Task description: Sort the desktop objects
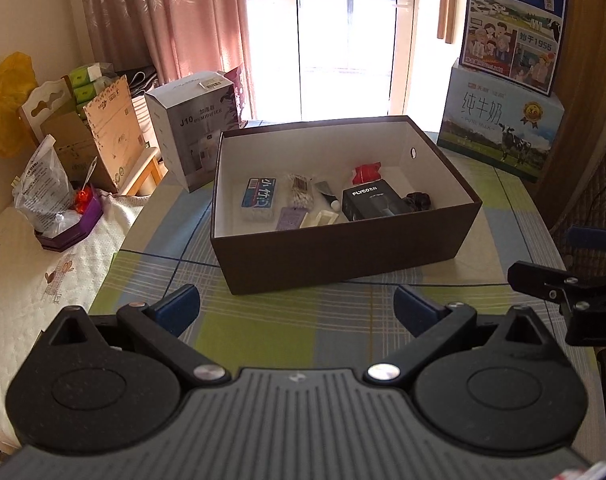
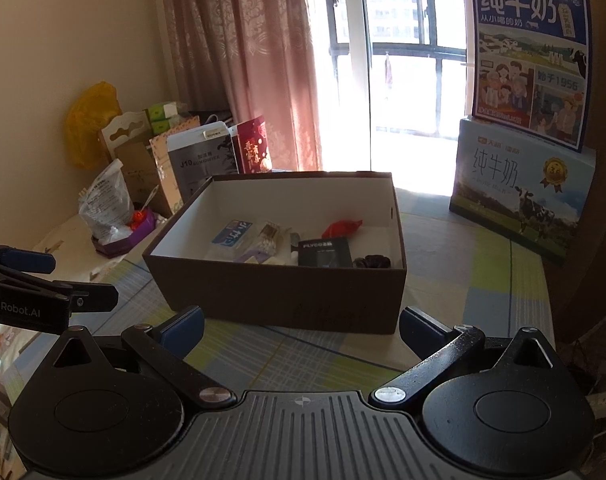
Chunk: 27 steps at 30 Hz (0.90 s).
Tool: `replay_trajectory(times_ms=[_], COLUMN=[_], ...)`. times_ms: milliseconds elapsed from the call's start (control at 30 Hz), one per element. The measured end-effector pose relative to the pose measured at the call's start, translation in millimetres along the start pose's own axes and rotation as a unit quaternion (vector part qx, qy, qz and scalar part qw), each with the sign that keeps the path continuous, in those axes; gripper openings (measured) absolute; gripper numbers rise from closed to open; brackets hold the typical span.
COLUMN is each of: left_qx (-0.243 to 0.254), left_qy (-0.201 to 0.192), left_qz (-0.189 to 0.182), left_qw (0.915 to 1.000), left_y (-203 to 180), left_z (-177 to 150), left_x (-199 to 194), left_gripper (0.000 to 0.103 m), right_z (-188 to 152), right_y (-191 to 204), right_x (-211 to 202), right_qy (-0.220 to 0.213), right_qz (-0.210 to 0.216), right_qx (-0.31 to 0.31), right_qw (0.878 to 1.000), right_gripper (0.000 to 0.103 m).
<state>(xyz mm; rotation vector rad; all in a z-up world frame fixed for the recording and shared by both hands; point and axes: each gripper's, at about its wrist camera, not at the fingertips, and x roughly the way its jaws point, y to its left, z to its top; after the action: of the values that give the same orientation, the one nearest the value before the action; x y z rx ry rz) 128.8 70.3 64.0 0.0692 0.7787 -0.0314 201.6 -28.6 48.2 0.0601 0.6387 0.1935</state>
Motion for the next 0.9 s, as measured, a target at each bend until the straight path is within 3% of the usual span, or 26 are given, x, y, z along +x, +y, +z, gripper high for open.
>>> replay_trajectory(times_ms=[900], left_qx=[-0.007], left_qy=[0.031], left_qz=[0.025], left_qw=[0.9992], left_y=[-36], left_z=[-51], left_x=[-25], left_gripper=[0.102], right_z=[-48], right_y=[-17], right_x=[-32], right_qy=[0.023], right_qz=[0.023], right_qx=[0.0], right_qw=[0.999], right_gripper=[0.101])
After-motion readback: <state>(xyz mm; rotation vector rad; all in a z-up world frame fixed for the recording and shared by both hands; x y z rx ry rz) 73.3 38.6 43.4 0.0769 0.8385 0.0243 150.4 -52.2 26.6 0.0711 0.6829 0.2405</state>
